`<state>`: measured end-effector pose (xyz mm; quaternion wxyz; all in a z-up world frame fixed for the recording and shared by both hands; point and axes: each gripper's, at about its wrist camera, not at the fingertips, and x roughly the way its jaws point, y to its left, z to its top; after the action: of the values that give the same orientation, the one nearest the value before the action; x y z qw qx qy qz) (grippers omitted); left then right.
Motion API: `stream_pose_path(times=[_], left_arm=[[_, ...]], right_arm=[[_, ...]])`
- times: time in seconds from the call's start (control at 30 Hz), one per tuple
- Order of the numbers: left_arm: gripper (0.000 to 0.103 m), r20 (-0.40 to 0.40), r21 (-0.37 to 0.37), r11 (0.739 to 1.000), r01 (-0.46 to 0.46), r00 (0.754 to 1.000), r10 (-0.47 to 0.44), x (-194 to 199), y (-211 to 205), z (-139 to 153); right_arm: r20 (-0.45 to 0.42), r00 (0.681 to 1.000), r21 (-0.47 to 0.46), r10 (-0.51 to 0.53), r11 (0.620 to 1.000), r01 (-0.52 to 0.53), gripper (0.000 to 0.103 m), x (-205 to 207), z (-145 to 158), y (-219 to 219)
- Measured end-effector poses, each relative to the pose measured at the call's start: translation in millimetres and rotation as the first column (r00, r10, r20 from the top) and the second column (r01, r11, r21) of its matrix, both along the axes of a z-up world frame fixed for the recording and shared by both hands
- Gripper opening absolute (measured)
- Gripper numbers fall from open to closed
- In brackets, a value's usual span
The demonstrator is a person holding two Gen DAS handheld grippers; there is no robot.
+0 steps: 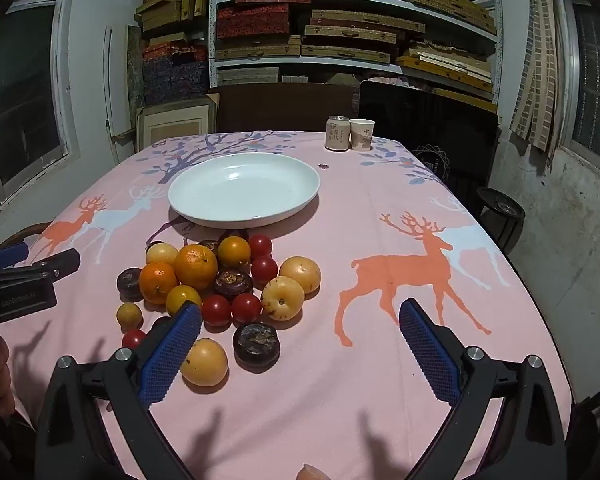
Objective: Organize fruits
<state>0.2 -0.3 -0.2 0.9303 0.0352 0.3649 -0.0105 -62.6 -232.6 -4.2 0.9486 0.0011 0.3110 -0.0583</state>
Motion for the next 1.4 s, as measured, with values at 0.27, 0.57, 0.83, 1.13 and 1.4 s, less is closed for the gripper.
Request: stream_pose_path(times=[0.27, 0.57, 0.83, 1.13, 1.4], left_arm=[[0.099, -0.007, 0.012, 1.000, 0.014, 1.000, -0.013, 4.2, -2.1, -1.1], [0.099, -0.002, 0.017, 1.000, 0.017, 1.000, -0.016, 0.0, -3.2, -2.9], [0.099, -0.003, 0.019, 1.000, 0.017, 1.000, -0.017, -1.1, -3.8, -3.4], [0.099, -0.006, 0.013, 1.000, 0.014, 1.000, -0.014, -2.3, -1.9, -4.5], [0.099, -0.006, 0.014, 1.000, 0.015, 1.000, -0.015, -2.1, -1.9, -4.6]], right_arm=[[-0.014, 1.000, 0.006, -0.001, 1.000, 0.001, 0.100, 1.0, -1.0, -1.2], [-0.019, 1.000, 0.017, -0.014, 1.000, 0.015, 0.100, 1.2, -2.9, -4.9], [-0.019, 1.000, 0.014, -0.010, 1.000, 0.010, 0.100, 1.2, -4.6, -3.1], [-0.020, 1.000, 0.013, -0.006, 1.000, 0.006, 0.100, 0.0, -5.5, 0.9], [-0.021, 1.000, 0.013, -0.005, 1.000, 0.005, 0.100, -0.2, -5.4, 1.2]])
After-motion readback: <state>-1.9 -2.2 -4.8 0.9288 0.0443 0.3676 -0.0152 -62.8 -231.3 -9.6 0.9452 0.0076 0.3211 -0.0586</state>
